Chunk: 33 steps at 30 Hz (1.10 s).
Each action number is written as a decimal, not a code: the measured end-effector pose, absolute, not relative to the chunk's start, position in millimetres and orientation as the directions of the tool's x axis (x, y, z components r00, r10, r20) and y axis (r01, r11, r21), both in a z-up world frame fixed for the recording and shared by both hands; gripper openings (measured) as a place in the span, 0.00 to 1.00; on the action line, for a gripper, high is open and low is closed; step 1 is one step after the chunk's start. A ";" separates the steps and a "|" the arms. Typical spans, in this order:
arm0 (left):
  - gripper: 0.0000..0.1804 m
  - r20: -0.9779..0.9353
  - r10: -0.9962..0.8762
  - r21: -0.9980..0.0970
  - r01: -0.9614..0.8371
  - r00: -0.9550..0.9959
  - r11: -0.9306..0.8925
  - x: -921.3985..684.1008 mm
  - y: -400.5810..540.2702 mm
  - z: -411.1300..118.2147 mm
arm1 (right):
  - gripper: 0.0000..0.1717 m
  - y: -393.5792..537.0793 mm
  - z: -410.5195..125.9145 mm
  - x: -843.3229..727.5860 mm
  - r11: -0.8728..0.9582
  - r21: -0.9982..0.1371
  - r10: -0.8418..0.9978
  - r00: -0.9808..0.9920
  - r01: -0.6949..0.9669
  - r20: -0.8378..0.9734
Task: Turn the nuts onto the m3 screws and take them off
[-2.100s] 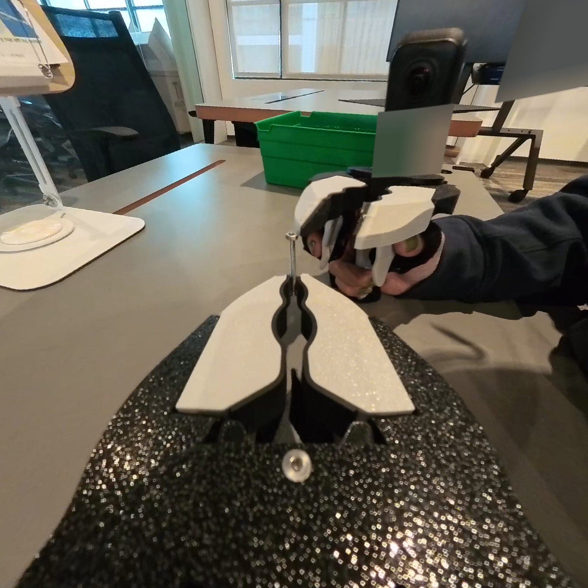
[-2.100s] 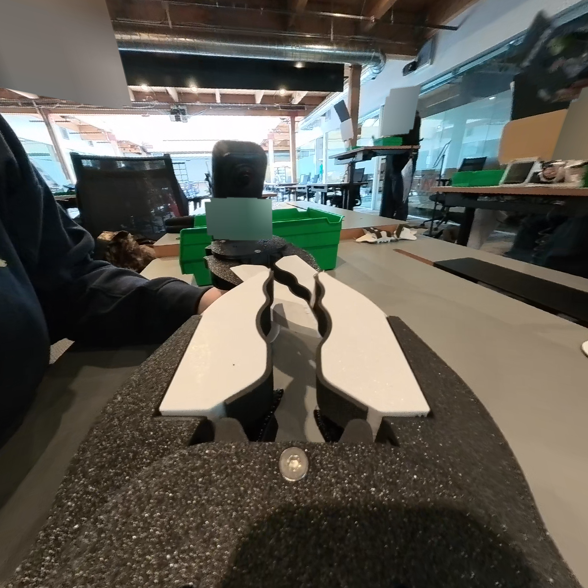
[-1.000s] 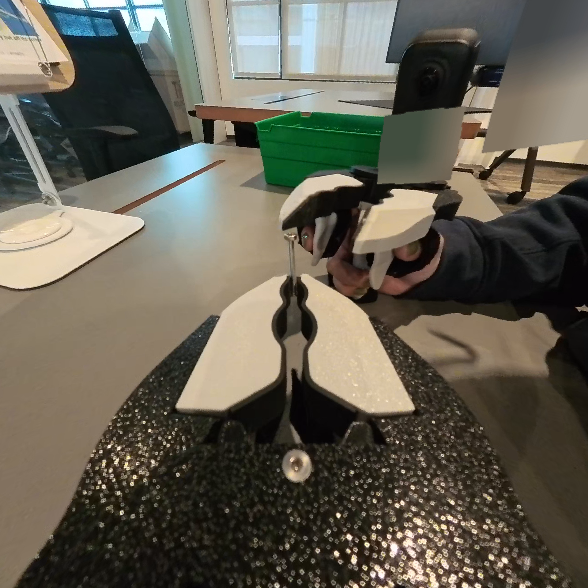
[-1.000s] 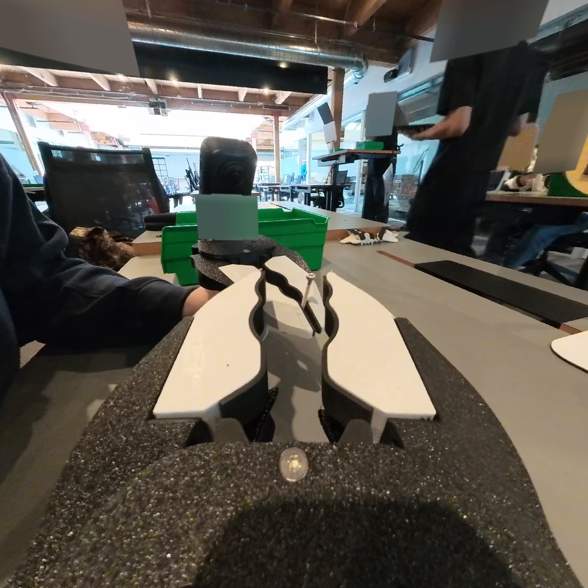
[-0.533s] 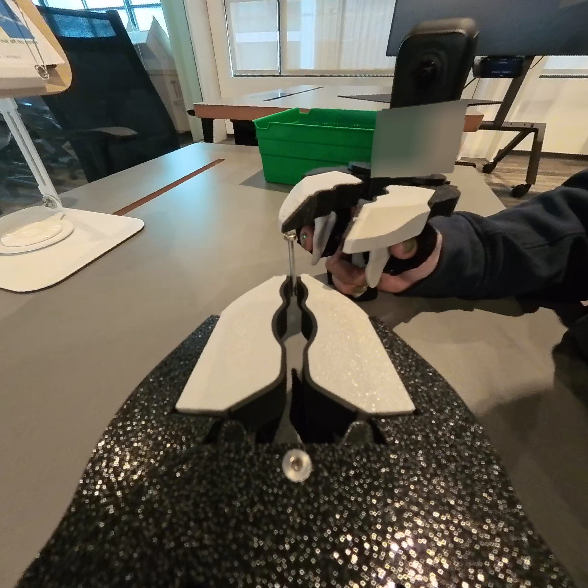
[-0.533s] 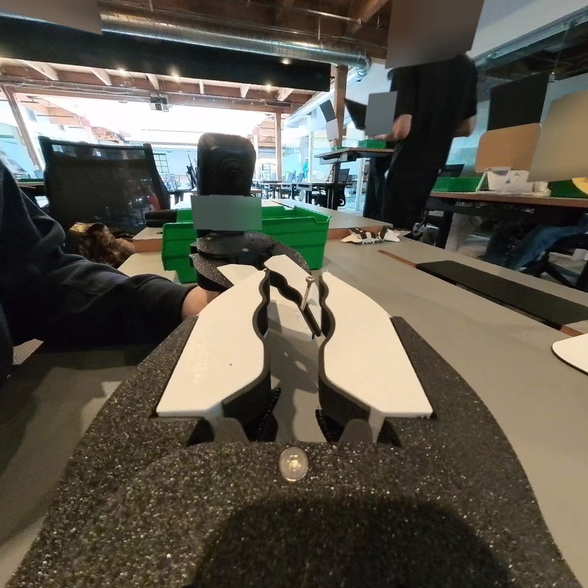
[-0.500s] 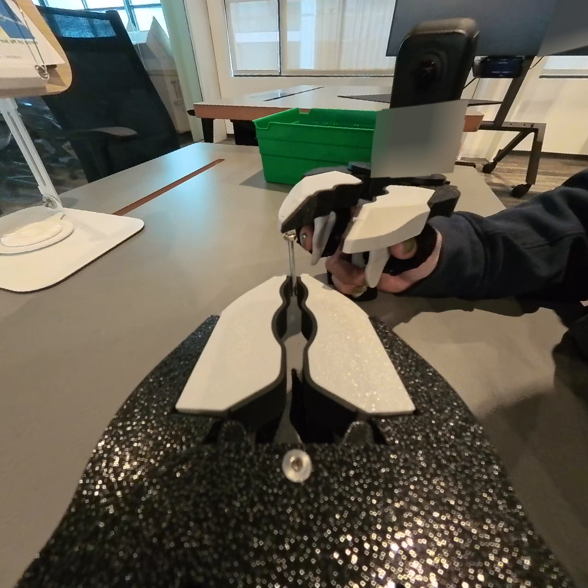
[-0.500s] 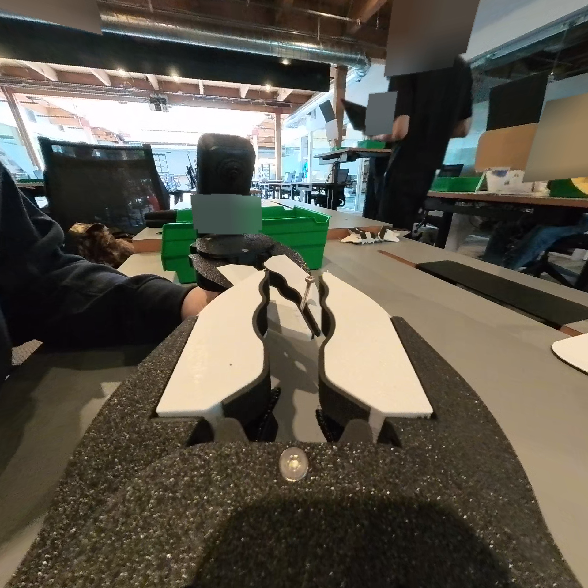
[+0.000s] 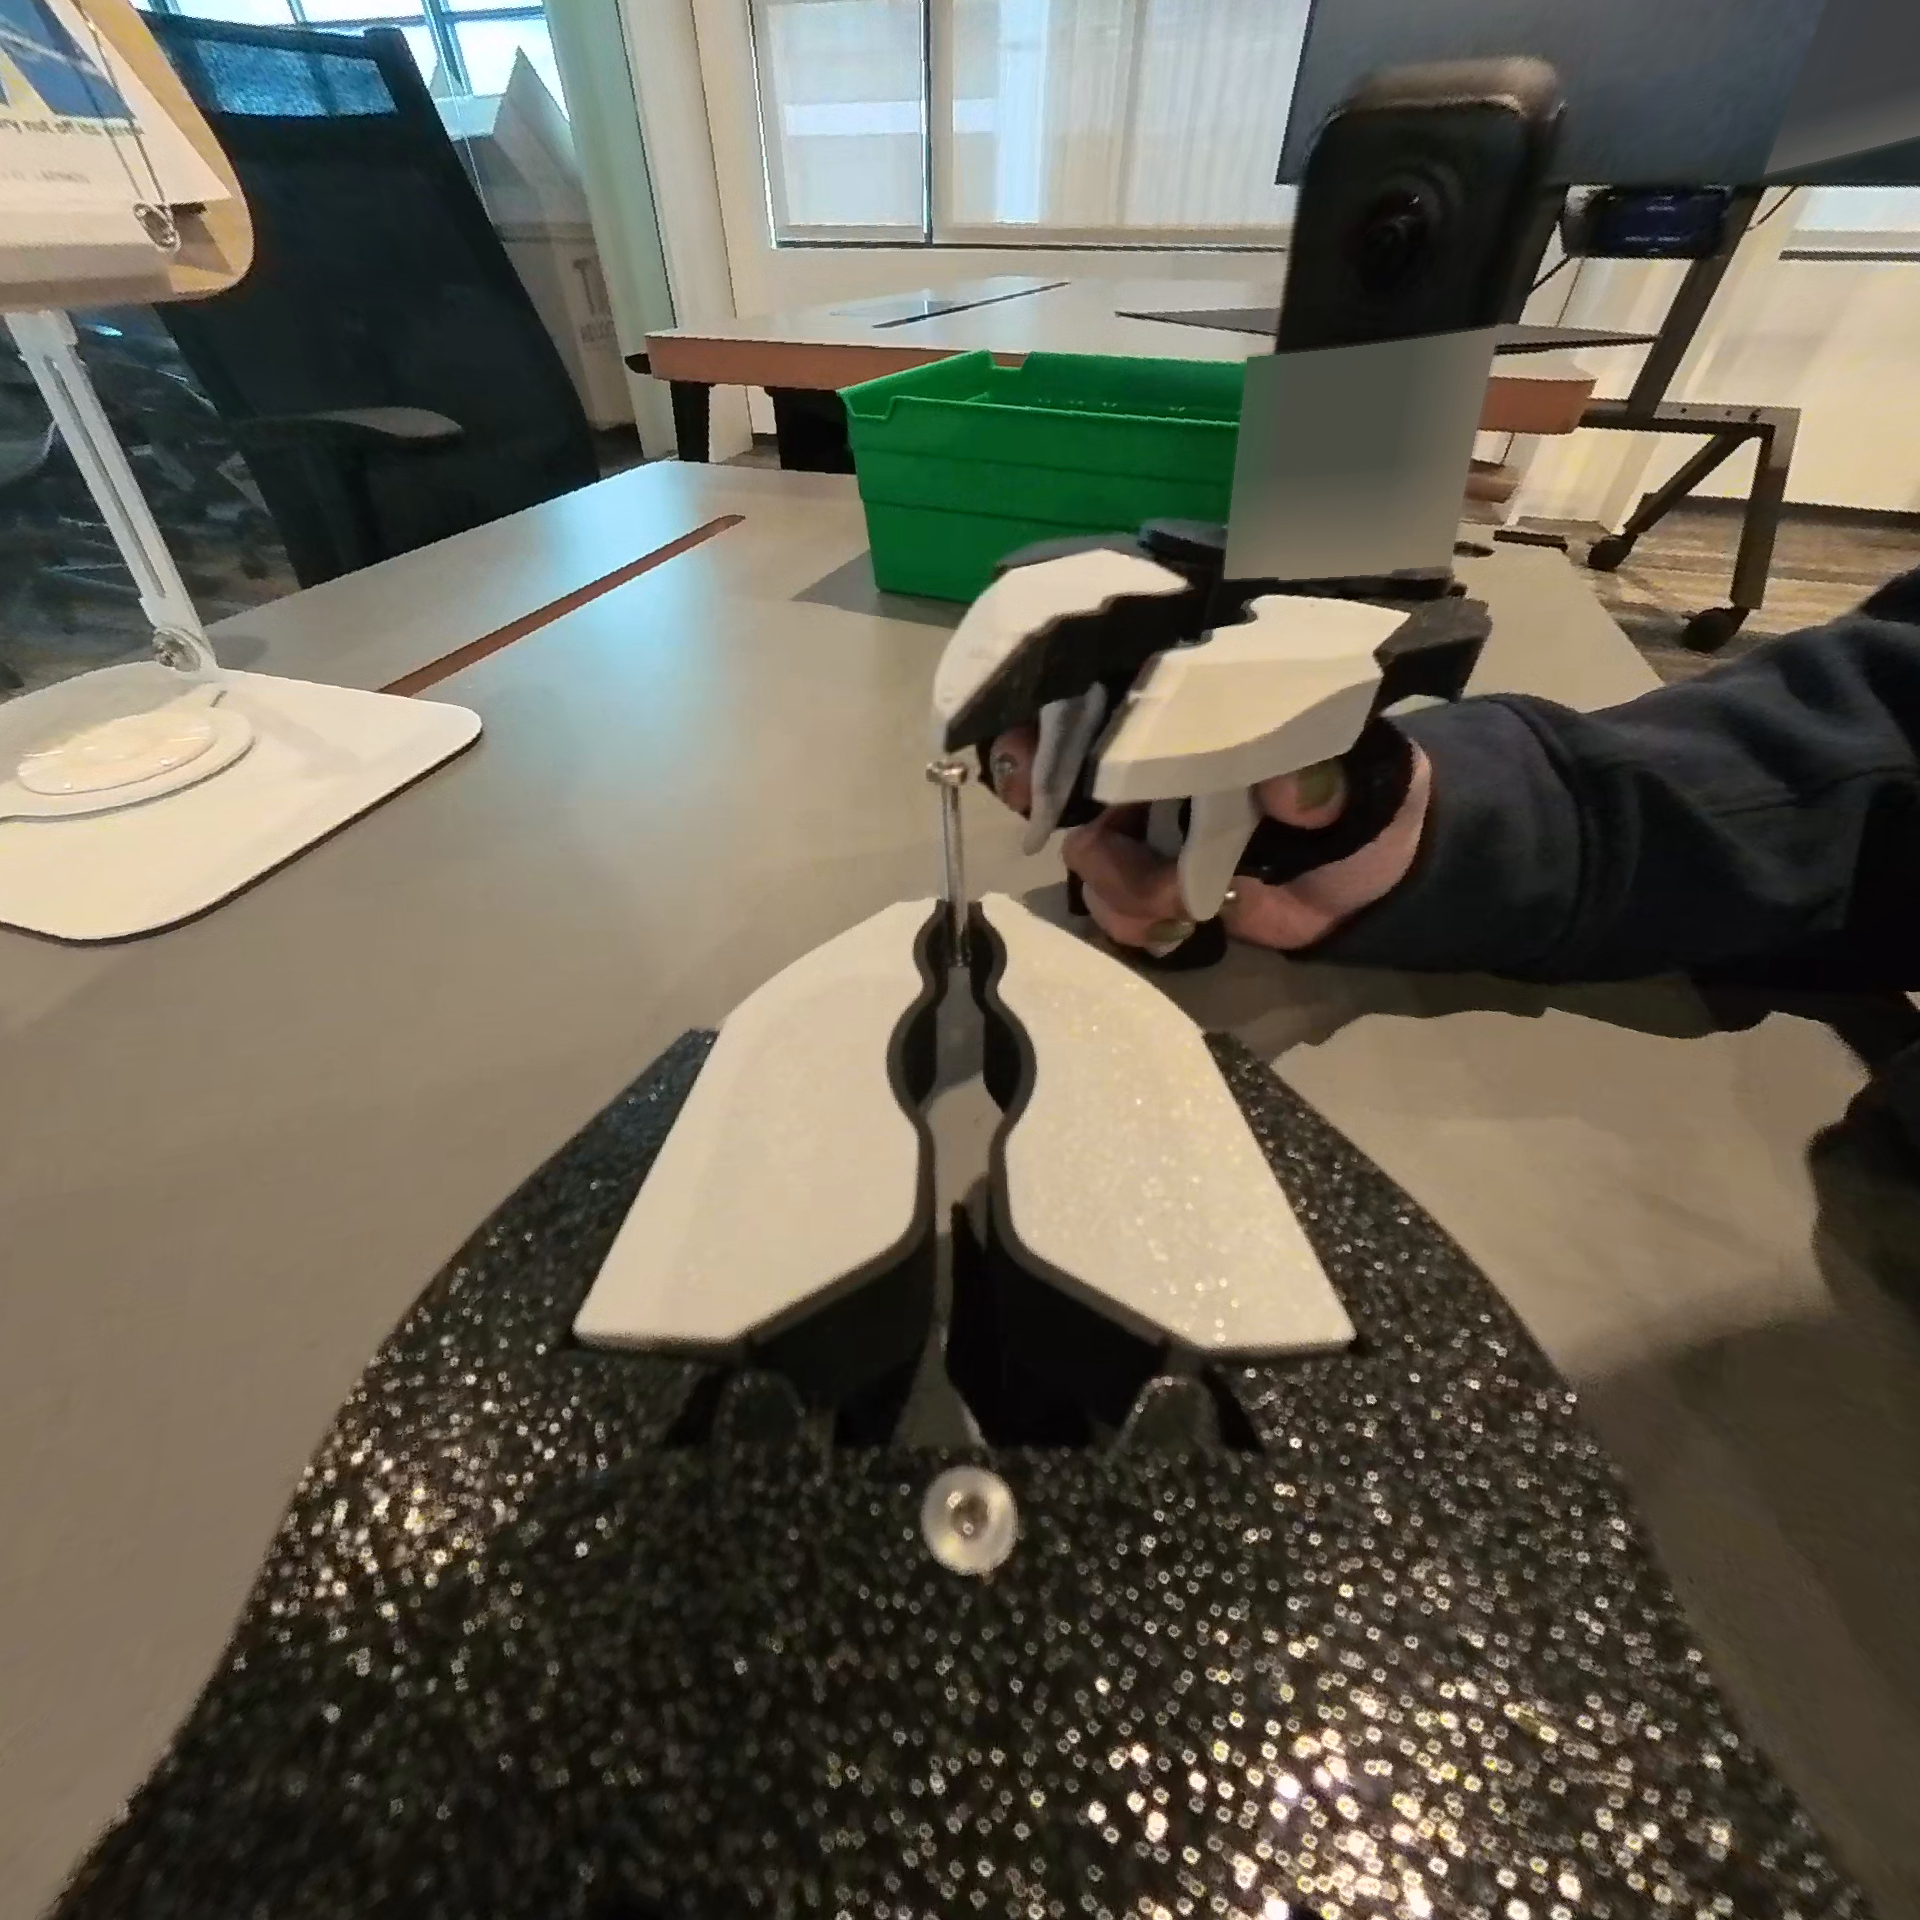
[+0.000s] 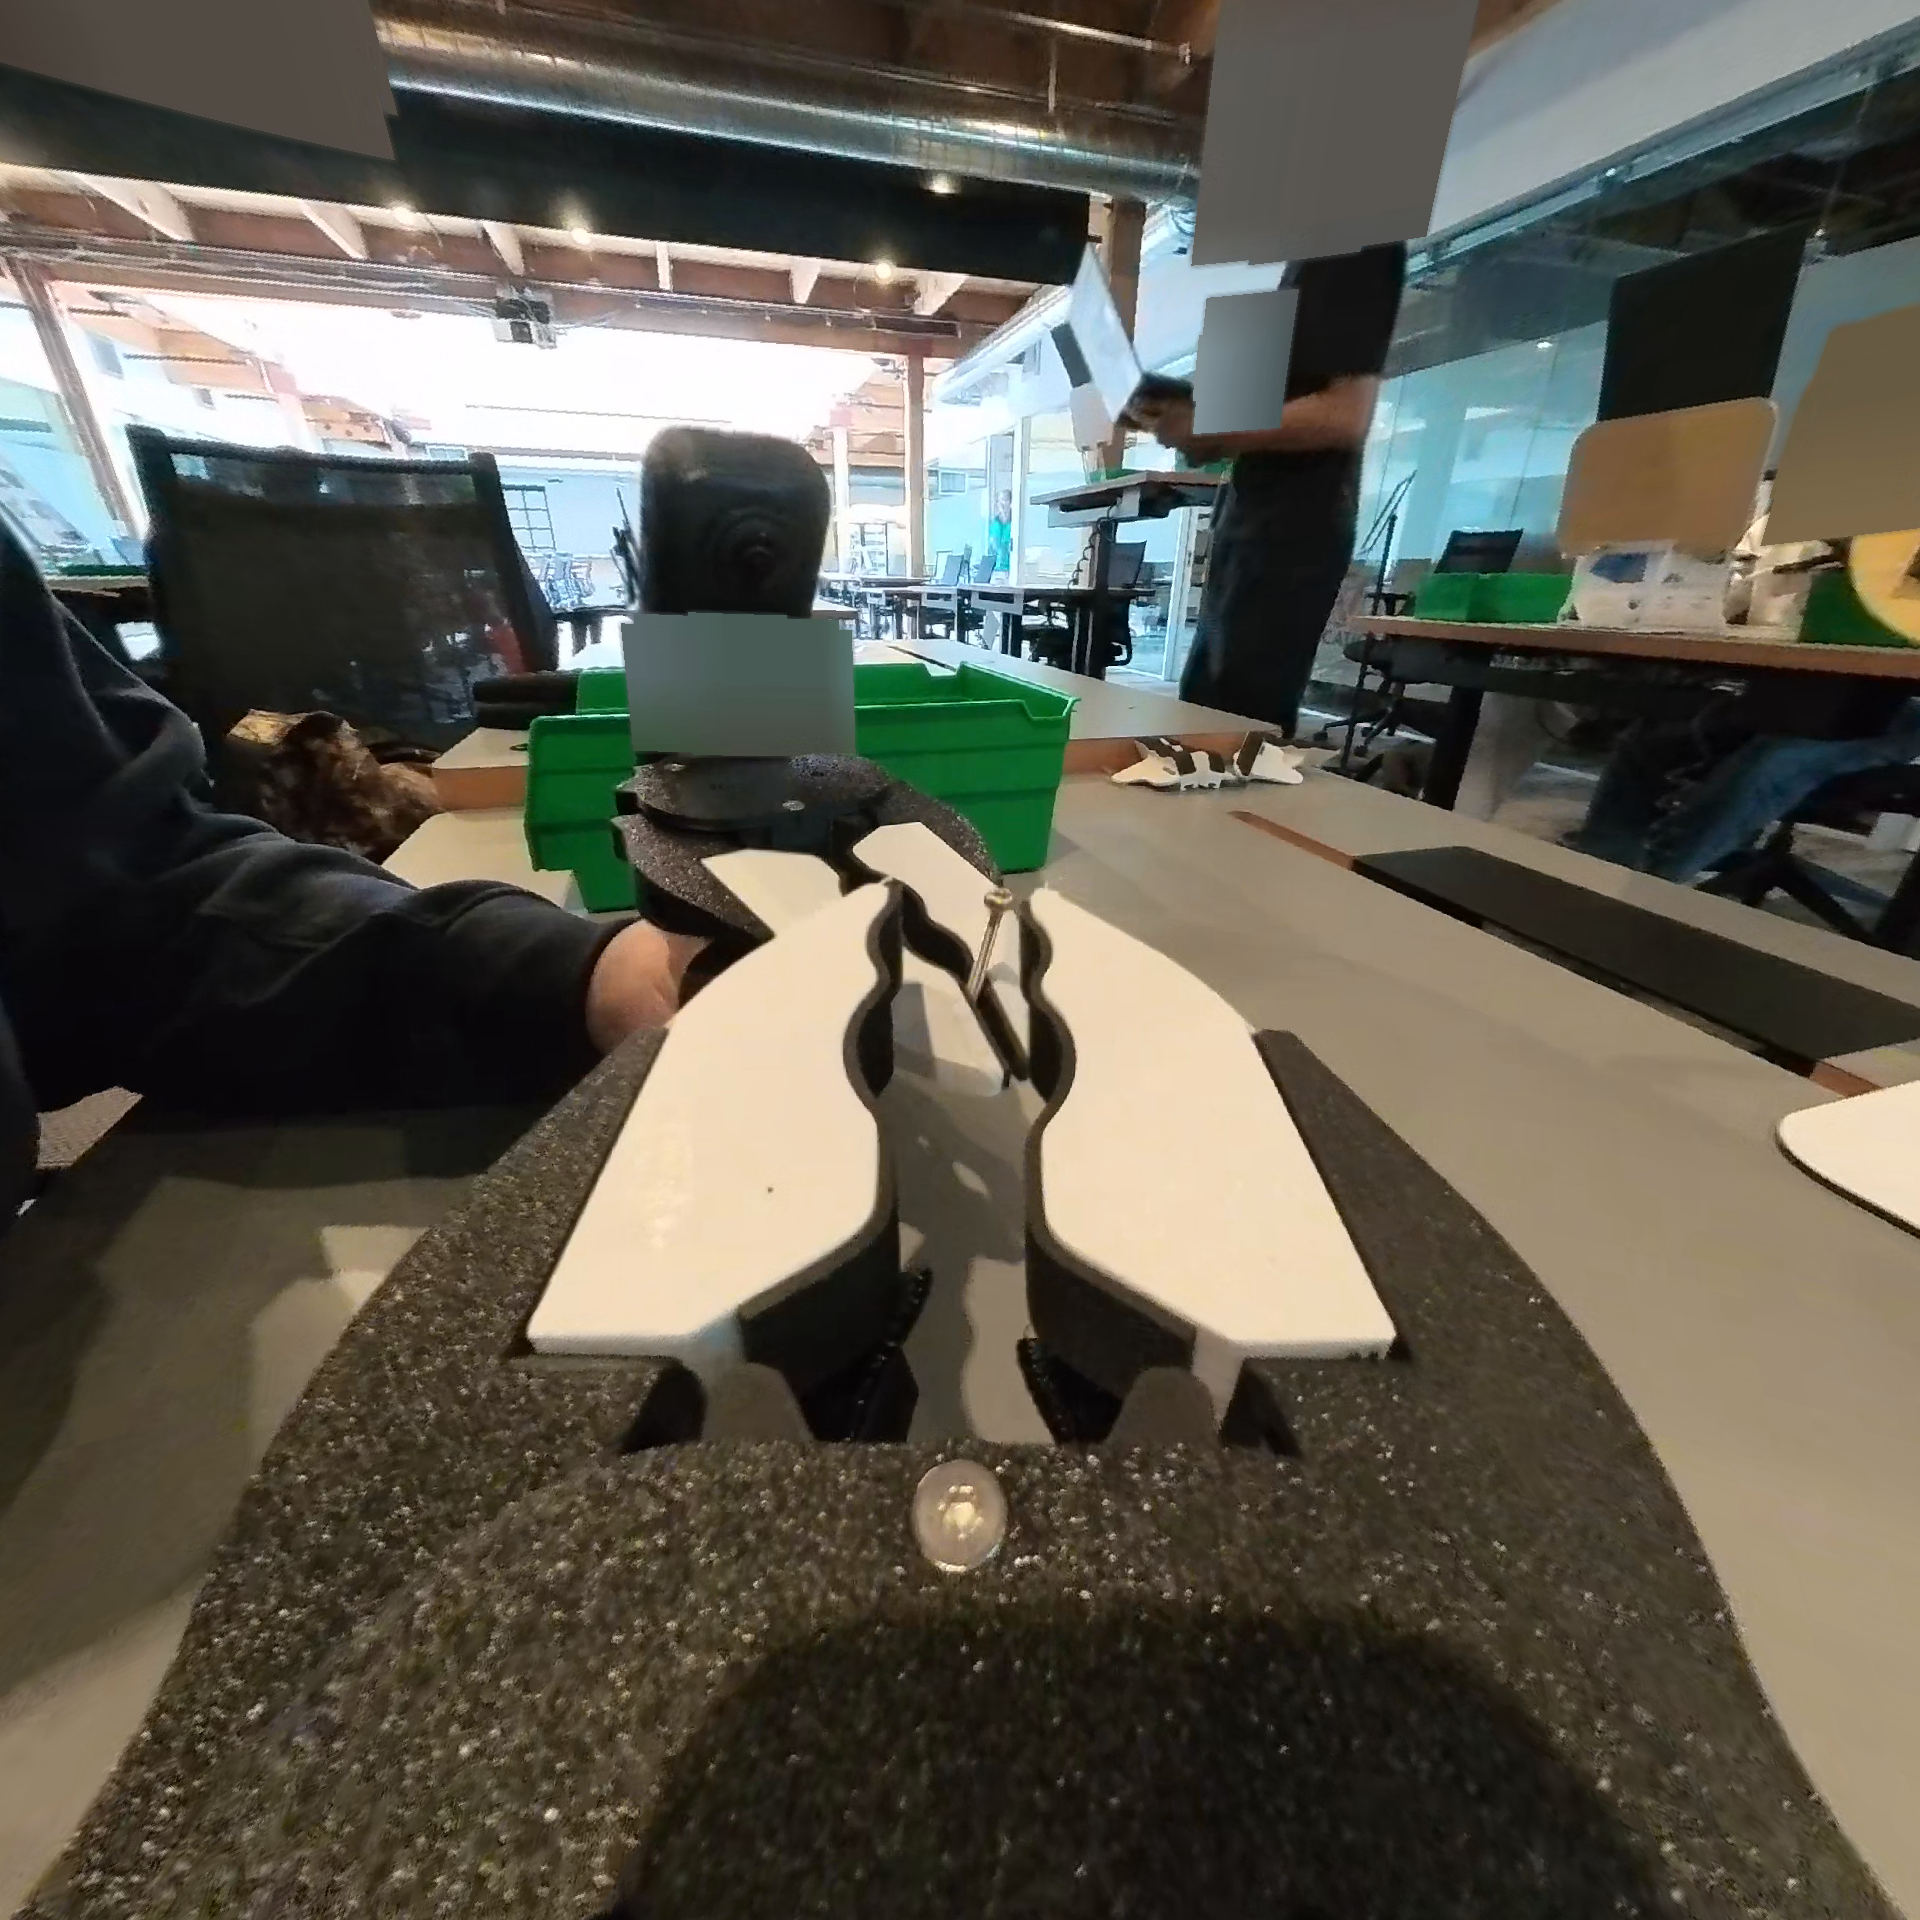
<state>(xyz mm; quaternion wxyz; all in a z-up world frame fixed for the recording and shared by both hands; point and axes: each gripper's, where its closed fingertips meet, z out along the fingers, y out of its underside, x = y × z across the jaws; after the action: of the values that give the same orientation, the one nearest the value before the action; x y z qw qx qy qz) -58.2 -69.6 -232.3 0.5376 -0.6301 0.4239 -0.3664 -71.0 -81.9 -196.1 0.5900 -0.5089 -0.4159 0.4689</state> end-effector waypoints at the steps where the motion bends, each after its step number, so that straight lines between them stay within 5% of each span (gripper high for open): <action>1: 0.02 0.010 -0.926 -0.988 -0.138 0.376 -0.066 -58.8 -69.2 -232.2 | 0.12 -82.3 -196.2 -69.6 0.043 -0.991 0.977 0.214 -0.128 0.015; 33: 0.01 0.022 -0.889 -0.979 -0.171 0.457 -0.113 -68.2 -57.8 -239.0 | 0.13 -68.8 -203.4 -86.0 0.044 -0.996 0.987 0.157 -0.076 0.032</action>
<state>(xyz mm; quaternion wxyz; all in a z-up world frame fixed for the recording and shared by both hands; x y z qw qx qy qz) -68.2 -57.8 -239.0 0.5341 -0.6658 0.3981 -0.3362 -86.0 -68.8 -203.4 0.5664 -0.5077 -0.4487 0.4691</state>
